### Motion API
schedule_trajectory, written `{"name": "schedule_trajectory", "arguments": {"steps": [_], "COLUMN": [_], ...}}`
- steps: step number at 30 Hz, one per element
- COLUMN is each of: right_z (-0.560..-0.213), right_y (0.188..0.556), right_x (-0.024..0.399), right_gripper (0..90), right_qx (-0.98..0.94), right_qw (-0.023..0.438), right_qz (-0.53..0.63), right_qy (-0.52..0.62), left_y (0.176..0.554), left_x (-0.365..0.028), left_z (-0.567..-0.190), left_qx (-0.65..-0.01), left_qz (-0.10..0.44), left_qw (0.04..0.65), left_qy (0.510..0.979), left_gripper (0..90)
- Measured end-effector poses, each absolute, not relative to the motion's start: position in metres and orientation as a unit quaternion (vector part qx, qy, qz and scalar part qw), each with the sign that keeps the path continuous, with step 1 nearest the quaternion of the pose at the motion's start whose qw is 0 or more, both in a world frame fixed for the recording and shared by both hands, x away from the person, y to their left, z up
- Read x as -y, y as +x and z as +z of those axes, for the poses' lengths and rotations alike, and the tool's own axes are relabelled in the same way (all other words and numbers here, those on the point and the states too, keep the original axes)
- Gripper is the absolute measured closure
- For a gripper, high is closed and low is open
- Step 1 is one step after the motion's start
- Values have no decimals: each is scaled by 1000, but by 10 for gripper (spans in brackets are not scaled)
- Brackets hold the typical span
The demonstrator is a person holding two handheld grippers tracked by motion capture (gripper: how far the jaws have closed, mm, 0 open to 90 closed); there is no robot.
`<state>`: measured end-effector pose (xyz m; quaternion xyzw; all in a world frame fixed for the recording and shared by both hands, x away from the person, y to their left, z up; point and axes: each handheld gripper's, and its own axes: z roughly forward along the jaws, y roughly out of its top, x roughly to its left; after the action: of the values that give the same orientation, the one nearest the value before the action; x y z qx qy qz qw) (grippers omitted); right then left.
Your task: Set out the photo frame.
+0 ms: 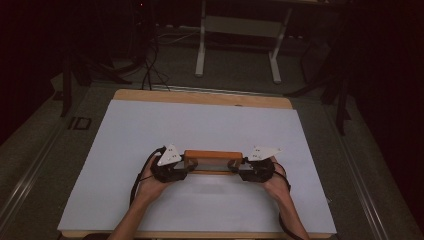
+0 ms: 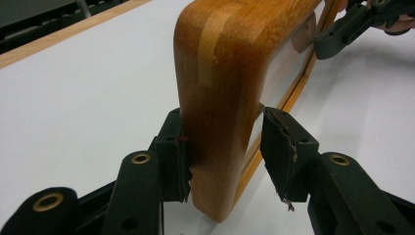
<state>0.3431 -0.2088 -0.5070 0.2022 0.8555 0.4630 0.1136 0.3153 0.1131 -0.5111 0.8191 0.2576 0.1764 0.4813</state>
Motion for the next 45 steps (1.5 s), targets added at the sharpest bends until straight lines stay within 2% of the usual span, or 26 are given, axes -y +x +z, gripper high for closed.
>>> {"name": "schedule_trajectory", "arguments": {"steps": [36,45], "right_z": [-510,-513], "right_y": [356,360], "right_x": [213,213], "right_gripper": [590,583], "right_qx": [-829,-825], "right_qw": [21,16], "right_qz": [489,489], "right_qy": [269,283], "left_y": [331,336], "left_x": [-125,-125], "left_z": [-514,-521], "left_qx": [-327,-341], "left_qz": [76,60], "left_qw": [525,526], "left_qy": [782,777], "left_gripper": [561,559]}}
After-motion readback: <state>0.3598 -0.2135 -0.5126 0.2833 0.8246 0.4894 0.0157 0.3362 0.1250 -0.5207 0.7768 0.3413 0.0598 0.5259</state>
